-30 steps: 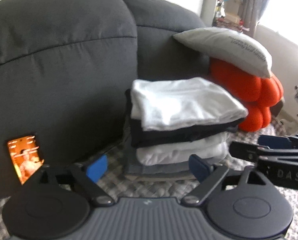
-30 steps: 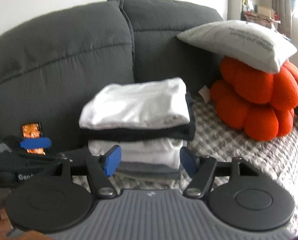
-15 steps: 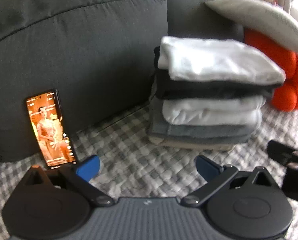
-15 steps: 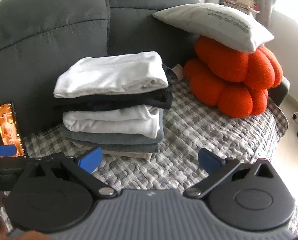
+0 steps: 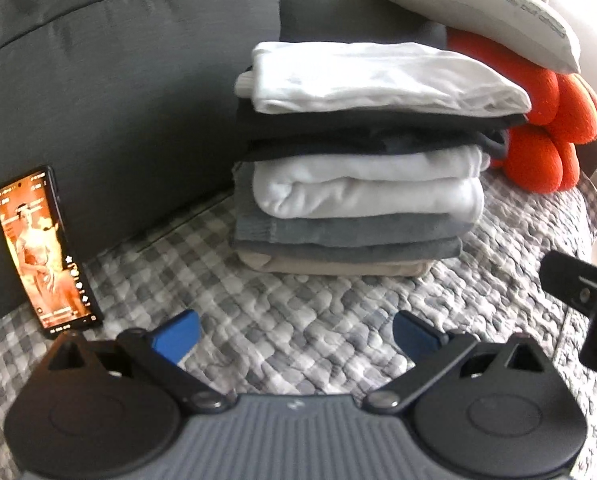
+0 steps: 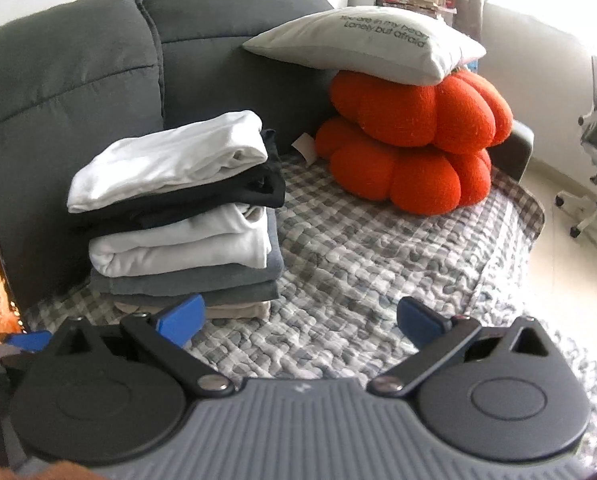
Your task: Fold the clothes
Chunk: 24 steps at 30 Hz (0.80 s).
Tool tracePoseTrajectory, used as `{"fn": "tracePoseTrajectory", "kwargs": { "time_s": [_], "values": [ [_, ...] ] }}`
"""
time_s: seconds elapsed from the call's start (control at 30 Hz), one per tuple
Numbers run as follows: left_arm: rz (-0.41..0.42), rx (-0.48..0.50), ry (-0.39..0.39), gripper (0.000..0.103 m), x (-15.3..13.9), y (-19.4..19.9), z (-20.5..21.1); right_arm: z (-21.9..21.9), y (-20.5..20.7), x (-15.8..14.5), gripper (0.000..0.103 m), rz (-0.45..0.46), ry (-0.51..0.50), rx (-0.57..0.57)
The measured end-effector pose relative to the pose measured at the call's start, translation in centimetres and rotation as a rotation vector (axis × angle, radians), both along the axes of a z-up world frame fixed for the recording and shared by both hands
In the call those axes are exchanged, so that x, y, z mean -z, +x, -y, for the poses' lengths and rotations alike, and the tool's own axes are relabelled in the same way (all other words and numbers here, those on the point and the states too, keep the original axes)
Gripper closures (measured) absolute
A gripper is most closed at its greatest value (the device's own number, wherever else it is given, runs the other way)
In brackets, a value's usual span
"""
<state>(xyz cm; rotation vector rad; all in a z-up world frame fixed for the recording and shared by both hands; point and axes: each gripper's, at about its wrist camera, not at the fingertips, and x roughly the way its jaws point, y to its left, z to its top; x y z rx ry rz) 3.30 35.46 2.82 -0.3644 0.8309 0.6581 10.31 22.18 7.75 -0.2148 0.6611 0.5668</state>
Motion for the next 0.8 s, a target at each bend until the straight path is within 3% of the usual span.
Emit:
{"fn": "tracePoseTrajectory", "kwargs": {
  "time_s": [0.8],
  "values": [
    [-0.002, 0.015, 0.032, 0.0, -0.75, 0.04, 0.75, 0.01, -0.48, -0.15, 0.0, 0.012, 0.01, -0.002]
  ]
}}
